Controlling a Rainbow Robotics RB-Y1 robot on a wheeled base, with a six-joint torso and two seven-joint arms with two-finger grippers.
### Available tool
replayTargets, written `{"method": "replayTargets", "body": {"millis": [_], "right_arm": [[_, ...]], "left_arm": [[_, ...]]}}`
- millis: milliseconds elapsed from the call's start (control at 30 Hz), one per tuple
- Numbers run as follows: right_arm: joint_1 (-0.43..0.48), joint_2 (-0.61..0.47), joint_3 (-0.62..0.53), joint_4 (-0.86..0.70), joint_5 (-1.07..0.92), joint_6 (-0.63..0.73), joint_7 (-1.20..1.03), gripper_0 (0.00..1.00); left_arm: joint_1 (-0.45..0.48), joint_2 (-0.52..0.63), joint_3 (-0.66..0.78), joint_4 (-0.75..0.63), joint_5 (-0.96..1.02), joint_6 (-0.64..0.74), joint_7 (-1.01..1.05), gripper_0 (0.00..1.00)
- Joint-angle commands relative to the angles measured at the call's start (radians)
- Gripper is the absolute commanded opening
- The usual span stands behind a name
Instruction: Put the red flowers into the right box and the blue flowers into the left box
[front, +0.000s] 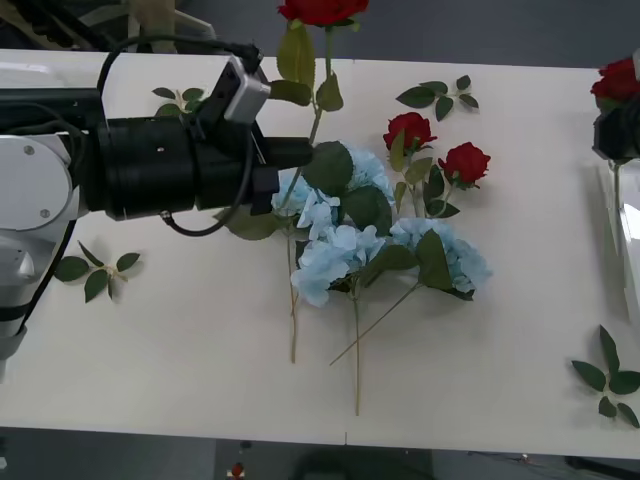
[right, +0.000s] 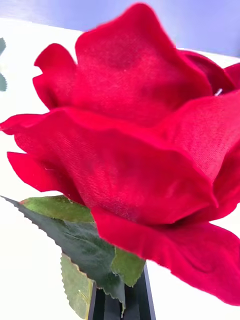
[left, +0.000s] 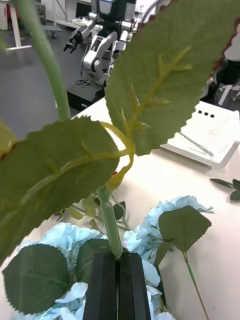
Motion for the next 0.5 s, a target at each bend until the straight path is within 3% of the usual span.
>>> {"method": "replayTargets", "body": {"millis": [33, 500], "right_arm": [[-0.012, -0.058, -0.082, 0.007, -0.037, -0.005, 0.129, 0.0], [-0.013, -0.261, -0.126, 0.303, -0.224, -0.104, 0.387, 0.0]], "left_arm": [[-0.021, -0.009, -0.014, 0.004, 0.001, -0.001, -0.089, 0.0], [-0.031, -0.052, -0.024, 0.007, 0.003, -0.005, -0.107, 0.0]]}}
